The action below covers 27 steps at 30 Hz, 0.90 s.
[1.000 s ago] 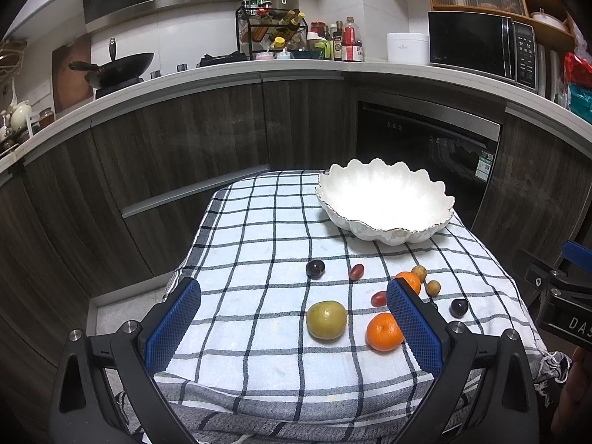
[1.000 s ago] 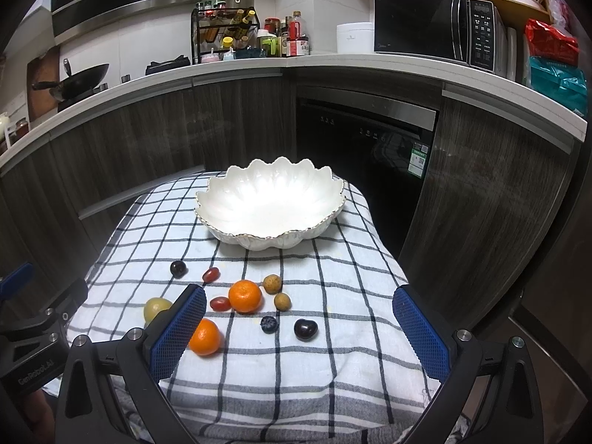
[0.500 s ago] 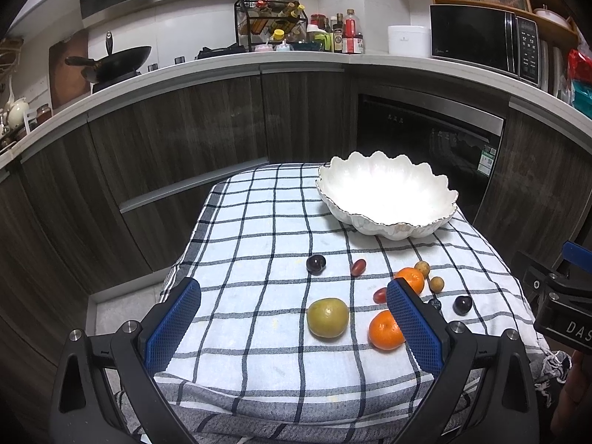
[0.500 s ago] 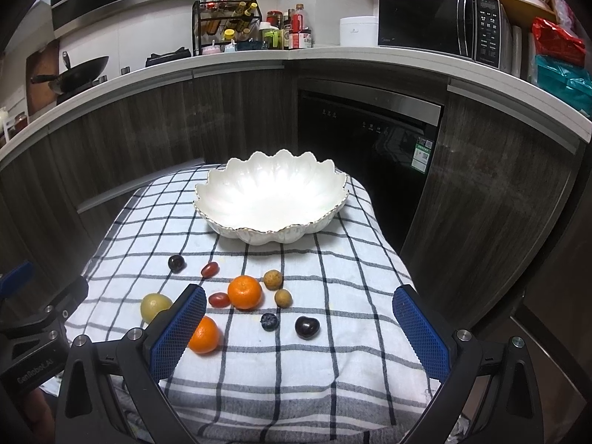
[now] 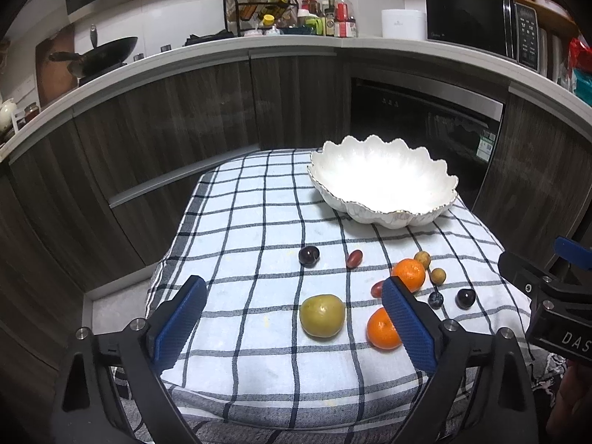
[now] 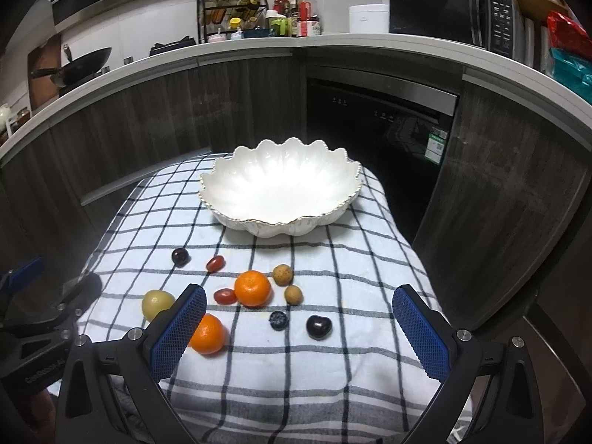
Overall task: Organize fruits
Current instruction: 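Move the left tool to the yellow-green apple while the right tool approaches the blueberry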
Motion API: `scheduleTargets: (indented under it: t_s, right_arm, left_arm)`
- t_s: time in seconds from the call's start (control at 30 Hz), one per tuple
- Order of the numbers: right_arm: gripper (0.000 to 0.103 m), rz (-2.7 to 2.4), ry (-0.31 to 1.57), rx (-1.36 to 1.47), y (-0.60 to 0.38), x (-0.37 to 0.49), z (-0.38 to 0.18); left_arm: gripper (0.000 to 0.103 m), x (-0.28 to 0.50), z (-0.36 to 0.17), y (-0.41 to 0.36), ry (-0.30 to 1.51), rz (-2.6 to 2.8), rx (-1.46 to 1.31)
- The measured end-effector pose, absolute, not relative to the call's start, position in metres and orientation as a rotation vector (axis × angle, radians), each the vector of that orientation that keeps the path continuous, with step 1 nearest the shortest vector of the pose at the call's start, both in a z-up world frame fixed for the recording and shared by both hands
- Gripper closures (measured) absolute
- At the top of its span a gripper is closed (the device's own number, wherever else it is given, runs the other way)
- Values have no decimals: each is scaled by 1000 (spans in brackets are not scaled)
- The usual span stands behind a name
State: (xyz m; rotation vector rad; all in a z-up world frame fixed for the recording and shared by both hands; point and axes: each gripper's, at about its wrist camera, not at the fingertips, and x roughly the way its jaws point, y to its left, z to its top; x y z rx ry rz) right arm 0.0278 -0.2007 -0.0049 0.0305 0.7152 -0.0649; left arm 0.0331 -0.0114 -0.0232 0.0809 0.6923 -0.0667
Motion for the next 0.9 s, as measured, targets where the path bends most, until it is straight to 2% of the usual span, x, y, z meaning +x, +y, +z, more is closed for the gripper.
scheduleTargets:
  t_s: [0.33, 0.47, 0.67, 0.9]
  right_arm:
    - [1, -60, 739, 17, -197, 43, -16]
    - [10, -48, 753, 18, -196, 50, -22]
    - [28, -22, 799, 28, -196, 59, -37]
    - [35, -1, 843, 26, -192, 70, -51]
  left_arm:
    - [13, 49, -36, -16, 728, -68, 108]
    - [16, 56, -44, -16, 755, -73, 104]
    - [21, 65, -53, -22, 779, -86, 117]
    - [27, 76, -67, -23, 822, -93, 113]
